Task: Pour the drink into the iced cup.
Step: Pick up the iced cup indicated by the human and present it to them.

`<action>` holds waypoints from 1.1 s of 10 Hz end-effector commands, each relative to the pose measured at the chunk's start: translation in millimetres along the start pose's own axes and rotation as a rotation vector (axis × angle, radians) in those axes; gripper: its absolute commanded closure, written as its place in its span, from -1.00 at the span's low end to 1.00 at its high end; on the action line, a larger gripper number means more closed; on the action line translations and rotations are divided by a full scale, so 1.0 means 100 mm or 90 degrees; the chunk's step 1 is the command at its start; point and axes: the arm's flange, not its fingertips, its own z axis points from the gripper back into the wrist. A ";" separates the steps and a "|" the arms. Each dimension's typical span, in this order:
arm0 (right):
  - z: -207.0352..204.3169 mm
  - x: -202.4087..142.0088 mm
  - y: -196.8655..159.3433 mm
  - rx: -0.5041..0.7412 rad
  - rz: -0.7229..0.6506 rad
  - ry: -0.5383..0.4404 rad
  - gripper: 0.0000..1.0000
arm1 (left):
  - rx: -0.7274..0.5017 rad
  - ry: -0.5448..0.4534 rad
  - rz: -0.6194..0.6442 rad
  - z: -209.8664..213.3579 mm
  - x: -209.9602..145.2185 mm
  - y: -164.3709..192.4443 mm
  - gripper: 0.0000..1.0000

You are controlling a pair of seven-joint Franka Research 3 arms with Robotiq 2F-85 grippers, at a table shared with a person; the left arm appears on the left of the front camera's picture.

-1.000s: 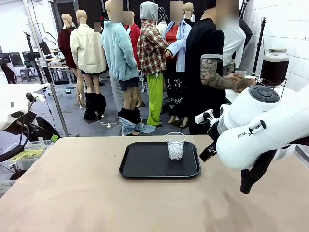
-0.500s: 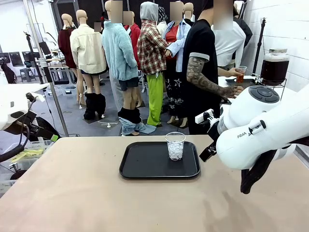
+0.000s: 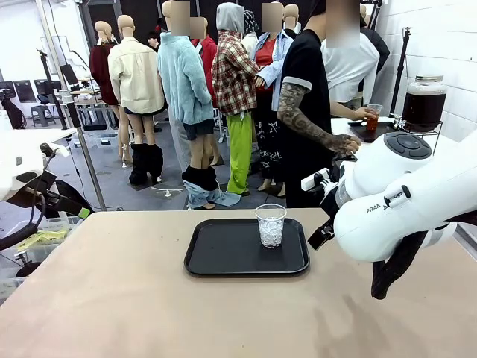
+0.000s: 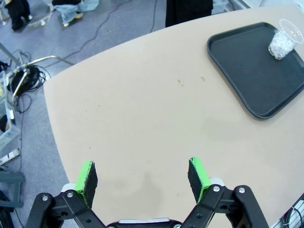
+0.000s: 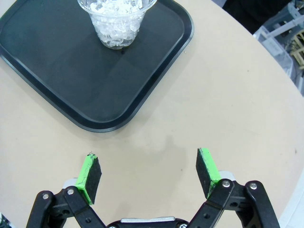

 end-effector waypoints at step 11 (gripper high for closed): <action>0.00 0.00 0.01 0.001 0.000 0.000 -1.00 | 0.007 -0.003 0.003 -0.01 -0.01 0.02 -1.00</action>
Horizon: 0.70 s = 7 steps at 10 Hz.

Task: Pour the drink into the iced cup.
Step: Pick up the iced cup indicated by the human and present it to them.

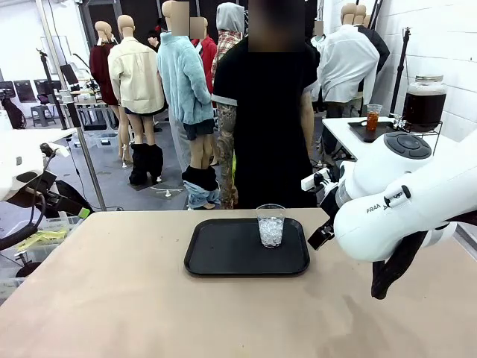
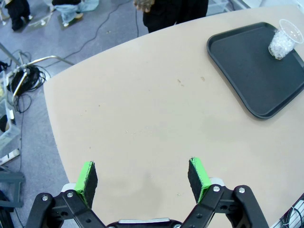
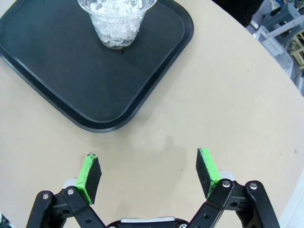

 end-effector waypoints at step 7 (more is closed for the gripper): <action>0.00 0.00 0.01 0.001 0.000 0.000 -1.00 | 0.007 -0.003 0.003 -0.01 -0.01 0.02 -1.00</action>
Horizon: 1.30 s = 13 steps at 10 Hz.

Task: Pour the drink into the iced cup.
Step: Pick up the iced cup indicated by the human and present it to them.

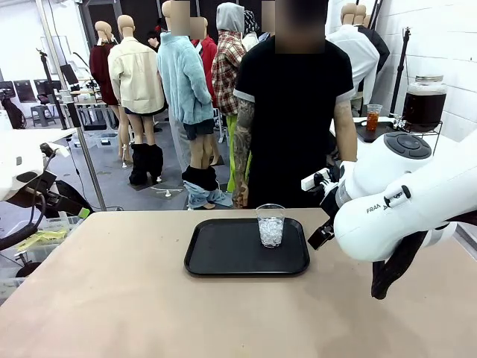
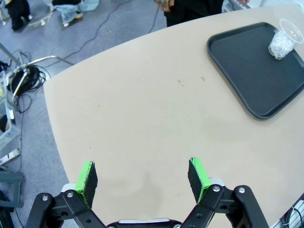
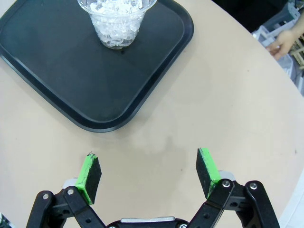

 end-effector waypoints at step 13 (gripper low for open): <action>0.00 0.00 0.01 0.001 0.000 0.000 -1.00 | 0.007 -0.003 0.003 -0.01 -0.01 0.02 -1.00</action>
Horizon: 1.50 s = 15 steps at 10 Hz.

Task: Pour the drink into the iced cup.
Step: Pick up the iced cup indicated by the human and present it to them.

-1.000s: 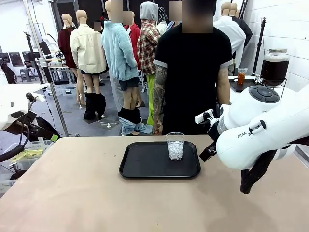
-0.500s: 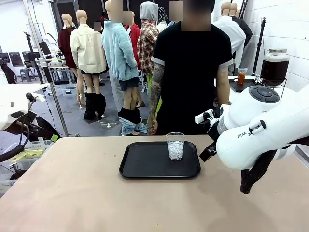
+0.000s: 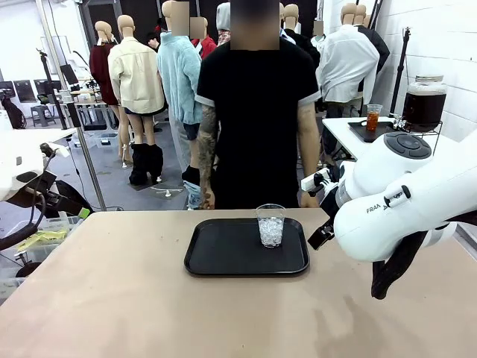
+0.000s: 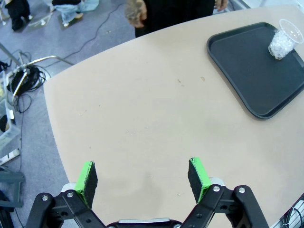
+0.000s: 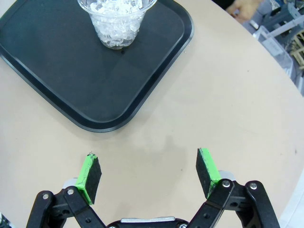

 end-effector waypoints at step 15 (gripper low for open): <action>0.00 0.00 0.01 0.001 0.000 0.000 -1.00 | 0.007 -0.003 0.003 -0.01 -0.01 0.02 -1.00</action>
